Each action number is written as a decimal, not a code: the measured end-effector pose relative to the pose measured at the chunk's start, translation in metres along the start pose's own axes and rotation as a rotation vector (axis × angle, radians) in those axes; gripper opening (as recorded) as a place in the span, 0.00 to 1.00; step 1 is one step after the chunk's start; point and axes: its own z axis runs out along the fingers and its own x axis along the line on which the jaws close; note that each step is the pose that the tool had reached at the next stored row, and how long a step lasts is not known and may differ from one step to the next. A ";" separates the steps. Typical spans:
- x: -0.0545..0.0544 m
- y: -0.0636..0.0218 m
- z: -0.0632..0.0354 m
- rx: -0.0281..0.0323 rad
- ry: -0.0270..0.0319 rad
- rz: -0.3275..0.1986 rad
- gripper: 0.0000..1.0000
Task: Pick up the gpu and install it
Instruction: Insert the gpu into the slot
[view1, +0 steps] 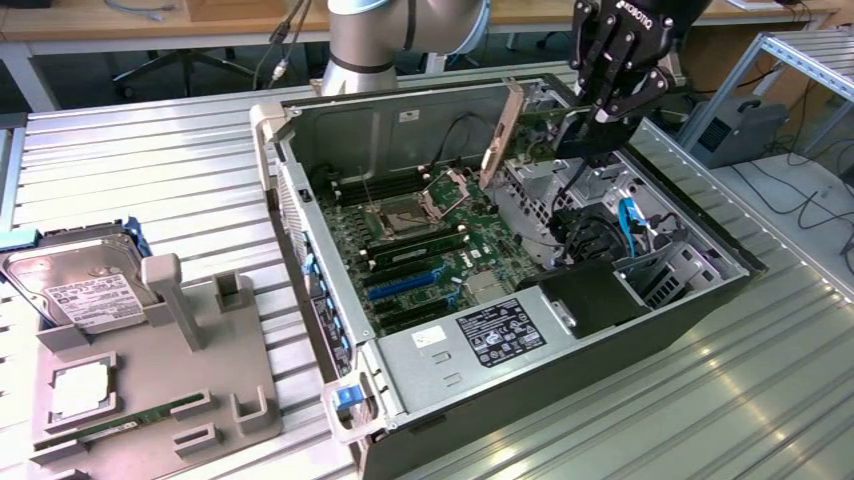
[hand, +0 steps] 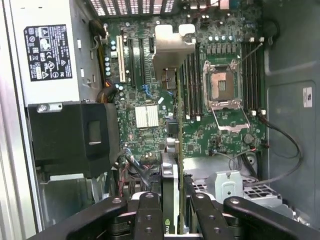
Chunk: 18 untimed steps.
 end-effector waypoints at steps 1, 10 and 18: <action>0.000 0.0000 0.0000 0.0001 0.0000 0.000 0.27; 0.002 0.0243 -0.0004 0.0023 -0.0002 0.000 0.27; 0.005 0.0526 0.0002 0.0047 -0.0004 0.000 0.27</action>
